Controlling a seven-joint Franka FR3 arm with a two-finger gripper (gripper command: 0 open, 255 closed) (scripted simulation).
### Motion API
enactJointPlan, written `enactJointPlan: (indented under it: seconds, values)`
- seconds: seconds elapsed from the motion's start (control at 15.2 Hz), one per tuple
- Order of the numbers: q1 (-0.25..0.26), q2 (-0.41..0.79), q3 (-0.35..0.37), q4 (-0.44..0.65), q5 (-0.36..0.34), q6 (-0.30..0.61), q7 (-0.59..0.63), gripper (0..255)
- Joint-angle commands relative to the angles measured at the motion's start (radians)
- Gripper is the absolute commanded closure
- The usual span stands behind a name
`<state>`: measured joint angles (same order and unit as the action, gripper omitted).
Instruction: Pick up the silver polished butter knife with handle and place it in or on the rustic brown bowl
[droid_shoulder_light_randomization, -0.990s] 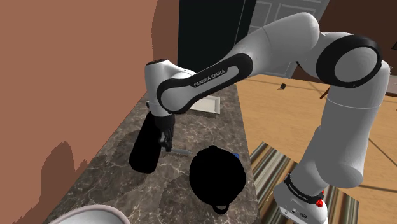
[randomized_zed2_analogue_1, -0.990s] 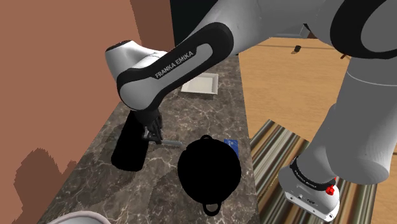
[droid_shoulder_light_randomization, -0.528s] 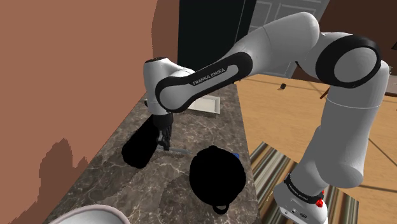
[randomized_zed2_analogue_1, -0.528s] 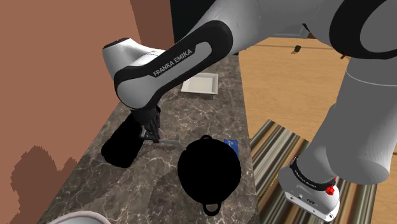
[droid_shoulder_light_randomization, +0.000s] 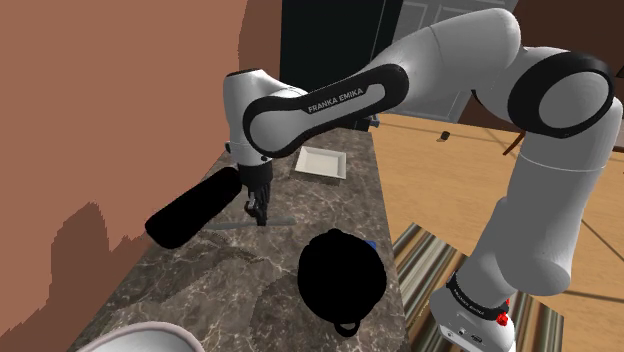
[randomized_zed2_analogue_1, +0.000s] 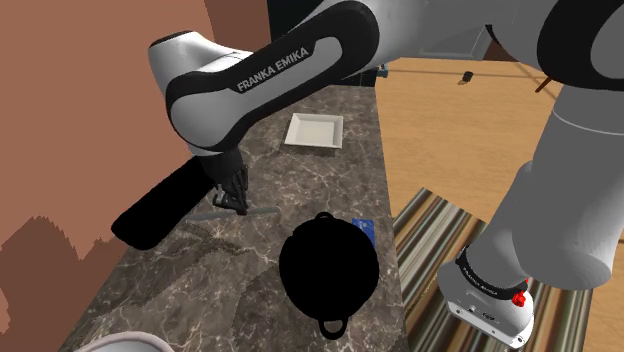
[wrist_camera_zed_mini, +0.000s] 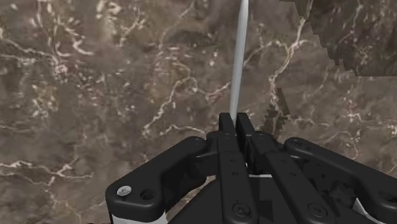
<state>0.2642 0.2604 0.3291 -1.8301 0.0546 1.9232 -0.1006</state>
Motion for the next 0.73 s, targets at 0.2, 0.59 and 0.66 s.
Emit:
enactJointPlan:
  seconds: [0.2,0.59,0.66]
  values:
    - [-0.003,-0.025,0.002,0.038,0.007,-0.061,0.0,255]
    - [-0.005,-0.045,0.003,0.093,0.012,-0.135,0.004,255]
    - [-0.005,-0.048,0.004,0.103,0.013,-0.148,0.005,255]
